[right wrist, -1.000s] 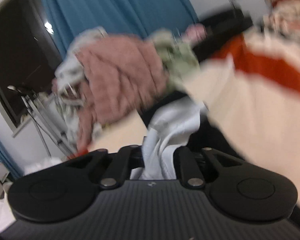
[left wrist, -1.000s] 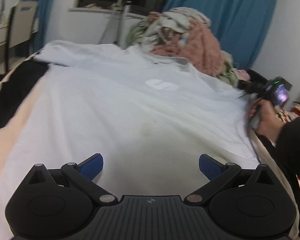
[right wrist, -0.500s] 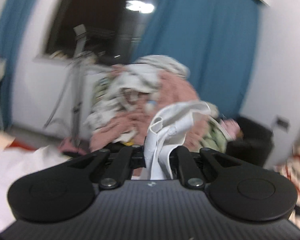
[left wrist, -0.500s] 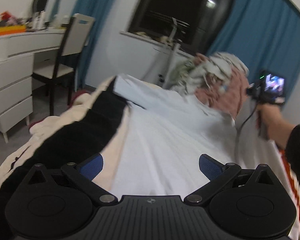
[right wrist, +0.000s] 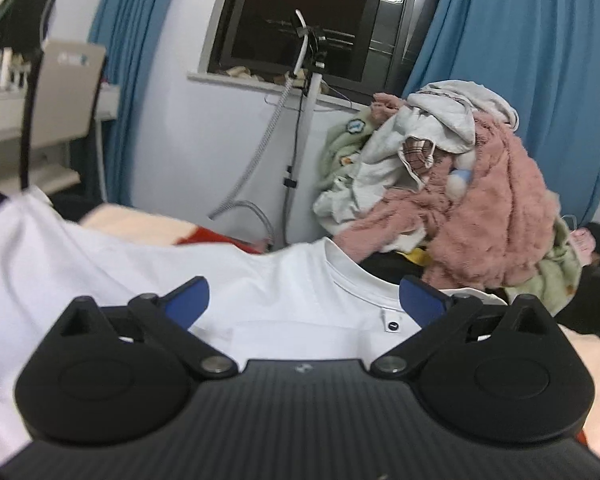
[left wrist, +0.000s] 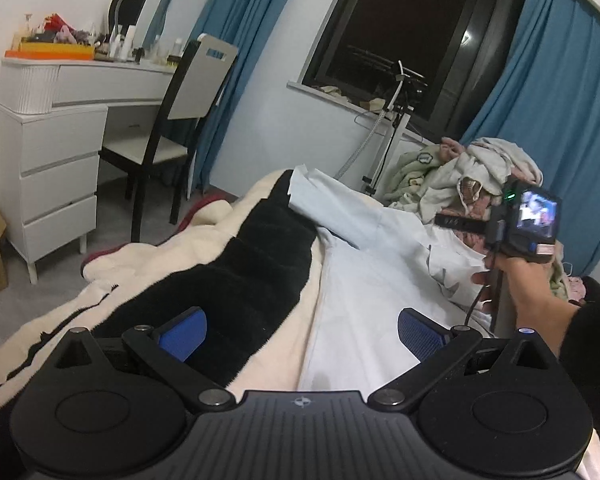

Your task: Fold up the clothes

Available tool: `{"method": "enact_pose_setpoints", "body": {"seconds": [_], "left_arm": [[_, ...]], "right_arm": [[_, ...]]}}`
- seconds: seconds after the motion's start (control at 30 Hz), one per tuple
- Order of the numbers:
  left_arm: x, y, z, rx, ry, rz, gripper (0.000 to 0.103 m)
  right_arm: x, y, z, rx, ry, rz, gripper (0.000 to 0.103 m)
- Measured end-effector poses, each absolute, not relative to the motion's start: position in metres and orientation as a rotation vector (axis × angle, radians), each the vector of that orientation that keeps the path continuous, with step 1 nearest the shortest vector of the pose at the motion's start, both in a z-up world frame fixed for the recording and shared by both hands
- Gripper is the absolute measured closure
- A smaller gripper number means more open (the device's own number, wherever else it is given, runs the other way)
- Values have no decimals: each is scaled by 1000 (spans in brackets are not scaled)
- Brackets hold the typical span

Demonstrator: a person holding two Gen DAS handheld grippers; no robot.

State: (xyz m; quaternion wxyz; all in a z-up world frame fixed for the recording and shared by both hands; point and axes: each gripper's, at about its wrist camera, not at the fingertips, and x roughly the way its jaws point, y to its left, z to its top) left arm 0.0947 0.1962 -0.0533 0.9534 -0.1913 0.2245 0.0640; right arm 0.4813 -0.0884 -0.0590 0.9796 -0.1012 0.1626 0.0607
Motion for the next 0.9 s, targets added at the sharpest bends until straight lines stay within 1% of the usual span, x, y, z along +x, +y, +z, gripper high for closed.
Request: {"method": "enact_pose_setpoints", "body": {"seconds": [0.13, 0.27, 0.47, 0.67, 0.83, 0.9], "left_arm": [[89, 190, -51, -381, 441, 117, 0], [80, 182, -45, -358, 426, 104, 0], [60, 159, -33, -296, 404, 64, 0], [27, 134, -15, -233, 354, 18, 0], [3, 112, -12, -268, 375, -12, 0], [-5, 101, -17, -267, 392, -31, 0]], "right_arm": [[448, -104, -33, -75, 305, 139, 0], [386, -134, -7, 41, 274, 158, 0], [246, -182, 18, 93, 210, 196, 0], [114, -228, 14, 143, 230, 179, 0], [25, -252, -14, 172, 214, 146, 0], [5, -257, -25, 163, 220, 119, 0]]}}
